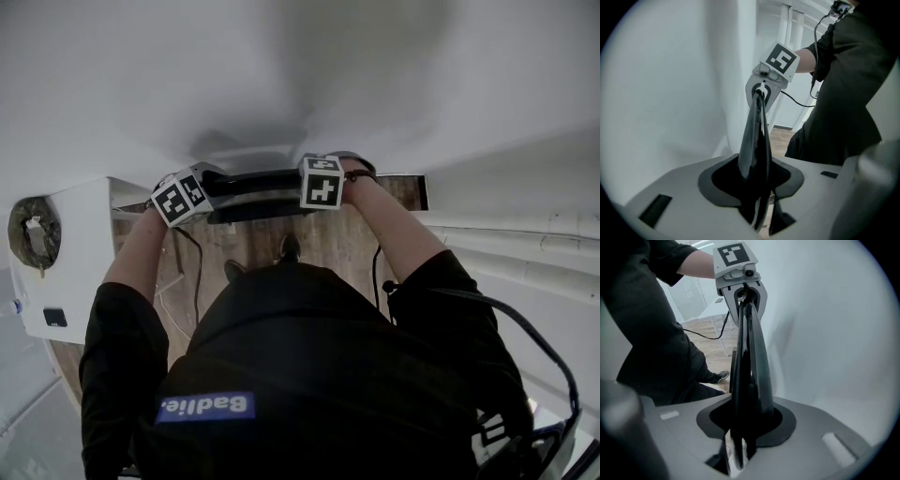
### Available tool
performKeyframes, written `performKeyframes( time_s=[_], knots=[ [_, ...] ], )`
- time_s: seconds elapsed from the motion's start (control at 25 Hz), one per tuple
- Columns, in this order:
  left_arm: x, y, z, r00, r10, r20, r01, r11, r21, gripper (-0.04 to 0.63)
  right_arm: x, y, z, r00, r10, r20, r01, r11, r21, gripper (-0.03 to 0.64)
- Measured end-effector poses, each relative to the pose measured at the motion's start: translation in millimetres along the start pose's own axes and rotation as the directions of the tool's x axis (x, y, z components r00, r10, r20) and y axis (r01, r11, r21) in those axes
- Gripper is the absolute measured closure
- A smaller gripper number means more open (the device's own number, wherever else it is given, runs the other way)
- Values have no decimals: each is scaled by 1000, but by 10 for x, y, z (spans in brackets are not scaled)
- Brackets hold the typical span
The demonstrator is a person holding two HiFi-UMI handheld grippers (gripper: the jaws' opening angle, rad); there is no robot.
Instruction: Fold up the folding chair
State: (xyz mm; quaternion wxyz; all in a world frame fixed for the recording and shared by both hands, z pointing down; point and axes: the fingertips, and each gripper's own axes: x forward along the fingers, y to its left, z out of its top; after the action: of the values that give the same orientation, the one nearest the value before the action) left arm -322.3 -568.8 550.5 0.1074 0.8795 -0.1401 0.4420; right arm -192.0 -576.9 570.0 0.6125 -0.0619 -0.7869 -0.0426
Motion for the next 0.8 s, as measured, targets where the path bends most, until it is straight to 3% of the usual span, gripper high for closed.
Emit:
performKeyframes(
  time_s=[0.16,0.36,0.8],
  knots=[
    [-69,202,21,992,127,16,-127,992,13,443,55,-183,-24,996,-89,9,88,995,39,414],
    [-108,311,75,979,204,20,-205,978,28,419,52,-393,-44,970,-234,67,229,971,75,408],
    [-307,416,129,947,322,-2,-322,945,57,419,-61,-619,-40,888,-444,118,431,894,119,356]
  ],
)
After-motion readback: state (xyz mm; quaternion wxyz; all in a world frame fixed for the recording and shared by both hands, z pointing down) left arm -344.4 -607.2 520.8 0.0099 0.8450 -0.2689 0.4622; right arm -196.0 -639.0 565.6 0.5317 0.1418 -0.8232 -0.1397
